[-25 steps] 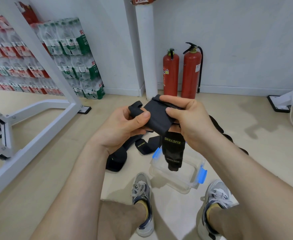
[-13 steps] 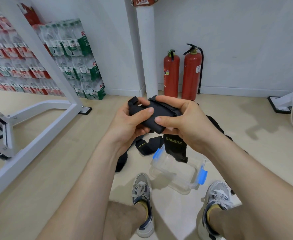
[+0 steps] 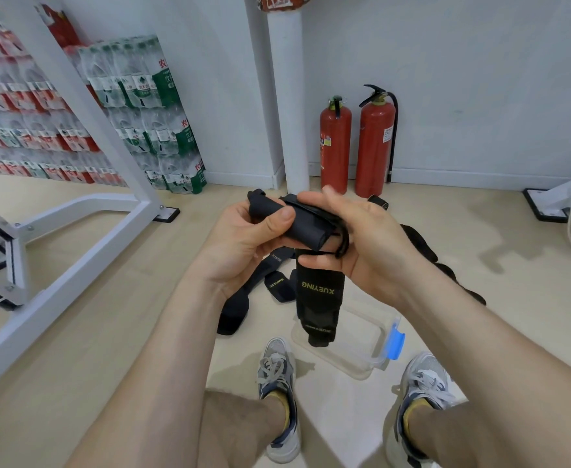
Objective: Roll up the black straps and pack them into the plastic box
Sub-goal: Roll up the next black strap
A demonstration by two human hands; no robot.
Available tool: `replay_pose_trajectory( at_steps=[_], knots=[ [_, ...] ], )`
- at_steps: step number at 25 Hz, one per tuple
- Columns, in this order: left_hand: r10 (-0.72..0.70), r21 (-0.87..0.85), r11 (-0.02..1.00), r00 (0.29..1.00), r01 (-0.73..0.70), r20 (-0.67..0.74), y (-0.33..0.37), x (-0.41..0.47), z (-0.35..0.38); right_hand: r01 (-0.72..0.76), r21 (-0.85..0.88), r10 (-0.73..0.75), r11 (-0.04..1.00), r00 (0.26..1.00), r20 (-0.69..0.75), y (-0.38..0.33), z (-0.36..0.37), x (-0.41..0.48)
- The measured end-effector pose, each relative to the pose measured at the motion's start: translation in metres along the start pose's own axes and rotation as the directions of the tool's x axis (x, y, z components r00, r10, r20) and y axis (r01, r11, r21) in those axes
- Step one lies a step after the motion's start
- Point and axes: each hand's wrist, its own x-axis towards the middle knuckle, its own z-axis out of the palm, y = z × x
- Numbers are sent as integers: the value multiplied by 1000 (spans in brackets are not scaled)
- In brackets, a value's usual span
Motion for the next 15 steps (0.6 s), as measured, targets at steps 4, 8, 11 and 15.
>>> replay_pose_trajectory(
  at_steps=[4, 8, 11, 15],
  knots=[
    [16, 103, 995, 994, -5, -109, -1, -1, 6, 7, -17, -8, 1000, 1000, -30, 6, 4, 2],
    [21, 84, 996, 981, -5, -194, 3, -3, 17, 35, -19, -35, 999, 999, -2, 11, 4, 4],
    [13, 87, 996, 968, 9, -251, 2, -2, 23, 78, -114, -77, 990, 997, 13, 11, 3, 3],
    [-28, 82, 995, 951, 56, -308, 0, -1, 22, 105, -237, -103, 966, 994, 23, 12, 2, 3]
  ],
)
